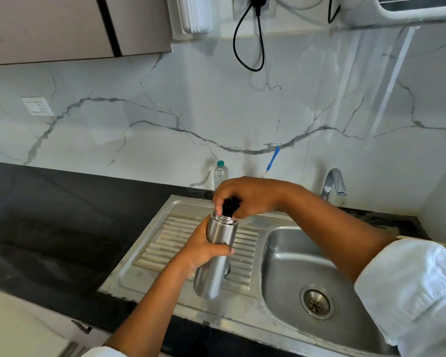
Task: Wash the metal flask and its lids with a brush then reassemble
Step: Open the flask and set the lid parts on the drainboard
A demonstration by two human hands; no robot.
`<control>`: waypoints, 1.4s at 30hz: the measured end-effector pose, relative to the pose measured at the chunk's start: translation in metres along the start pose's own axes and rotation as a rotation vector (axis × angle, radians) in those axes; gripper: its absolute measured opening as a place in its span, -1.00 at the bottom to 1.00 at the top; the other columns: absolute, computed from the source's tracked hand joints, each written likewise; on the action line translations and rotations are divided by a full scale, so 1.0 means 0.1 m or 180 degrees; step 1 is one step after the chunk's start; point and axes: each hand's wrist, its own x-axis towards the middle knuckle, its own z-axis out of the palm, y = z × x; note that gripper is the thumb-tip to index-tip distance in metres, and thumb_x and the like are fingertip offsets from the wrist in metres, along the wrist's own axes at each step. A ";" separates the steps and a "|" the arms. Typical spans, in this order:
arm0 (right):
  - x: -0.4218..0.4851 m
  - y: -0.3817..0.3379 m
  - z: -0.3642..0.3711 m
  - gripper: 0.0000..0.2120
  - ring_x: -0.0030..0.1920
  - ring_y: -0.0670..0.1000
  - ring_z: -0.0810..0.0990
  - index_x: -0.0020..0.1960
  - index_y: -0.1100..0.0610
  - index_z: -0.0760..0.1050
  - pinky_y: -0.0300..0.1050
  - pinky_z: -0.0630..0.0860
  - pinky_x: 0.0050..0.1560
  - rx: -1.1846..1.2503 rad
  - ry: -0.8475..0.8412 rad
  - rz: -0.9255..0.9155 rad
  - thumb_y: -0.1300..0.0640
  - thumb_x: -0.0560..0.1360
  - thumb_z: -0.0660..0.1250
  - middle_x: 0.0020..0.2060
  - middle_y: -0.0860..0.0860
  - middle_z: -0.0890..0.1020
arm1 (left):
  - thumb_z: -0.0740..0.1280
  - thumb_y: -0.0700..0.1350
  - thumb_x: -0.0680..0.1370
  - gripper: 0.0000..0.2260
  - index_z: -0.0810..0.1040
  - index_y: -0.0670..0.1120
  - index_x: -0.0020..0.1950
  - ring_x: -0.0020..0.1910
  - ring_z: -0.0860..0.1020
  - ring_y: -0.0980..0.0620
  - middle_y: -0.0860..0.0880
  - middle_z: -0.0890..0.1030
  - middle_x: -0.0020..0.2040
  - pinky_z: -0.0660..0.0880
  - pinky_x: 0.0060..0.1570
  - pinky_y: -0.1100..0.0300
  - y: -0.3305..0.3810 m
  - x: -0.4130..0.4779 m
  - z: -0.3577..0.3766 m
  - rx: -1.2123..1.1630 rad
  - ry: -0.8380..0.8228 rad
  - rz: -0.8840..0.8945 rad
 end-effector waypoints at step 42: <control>1.62 0.56 1.55 -0.50 0.10 0.11 0.57 0.29 -0.03 0.50 -0.04 0.54 0.03 -0.0478 -0.0130 0.0928 -0.01 0.40 0.54 0.12 0.08 0.55 | 0.65 -0.29 0.30 -0.29 0.45 0.13 0.32 0.06 0.66 0.03 0.04 0.65 0.12 0.61 0.13 -0.03 -0.51 -0.09 -0.87 -0.0186 0.1457 -0.0423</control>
